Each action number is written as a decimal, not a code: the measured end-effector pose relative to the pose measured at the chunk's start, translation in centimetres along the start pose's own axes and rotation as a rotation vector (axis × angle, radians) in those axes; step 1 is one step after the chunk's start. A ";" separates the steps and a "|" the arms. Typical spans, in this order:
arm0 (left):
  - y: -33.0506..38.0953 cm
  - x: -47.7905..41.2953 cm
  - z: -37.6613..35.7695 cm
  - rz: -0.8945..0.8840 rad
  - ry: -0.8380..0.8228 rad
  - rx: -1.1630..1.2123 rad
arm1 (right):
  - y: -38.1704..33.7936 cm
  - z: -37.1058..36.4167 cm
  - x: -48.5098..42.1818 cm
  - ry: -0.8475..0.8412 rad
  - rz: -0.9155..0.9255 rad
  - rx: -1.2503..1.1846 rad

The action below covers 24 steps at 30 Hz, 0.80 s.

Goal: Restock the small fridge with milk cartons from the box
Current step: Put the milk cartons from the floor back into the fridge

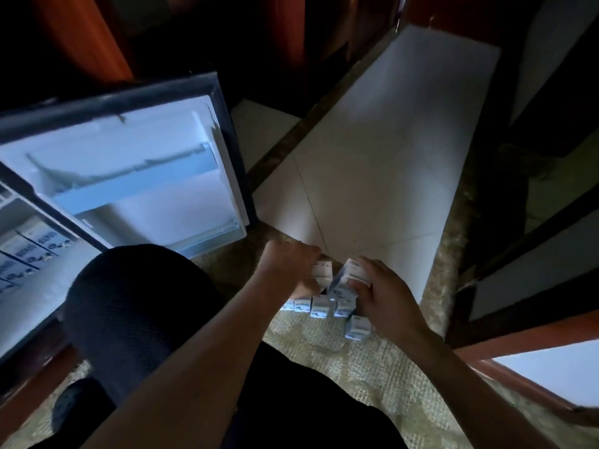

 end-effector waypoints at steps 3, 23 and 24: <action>-1.4 1.3 3.9 0.043 0.067 0.085 | -2.3 2.5 -1.4 0.019 0.042 -0.034; -12.4 14.6 24.2 0.298 0.548 0.021 | -24.5 15.7 -7.7 0.207 0.496 -0.037; -13.0 15.2 24.6 0.310 0.555 0.011 | -25.6 15.8 -7.8 0.206 0.517 -0.046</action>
Point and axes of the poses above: each hand's wrist, its own x-axis away from the middle knuckle, its own z-axis out of the back of the hand, y = z × x, the point moved 10 cm from there along -x, towards the middle knuckle, and after that the axes turned 5 degrees about x, right-handed, at the moved point
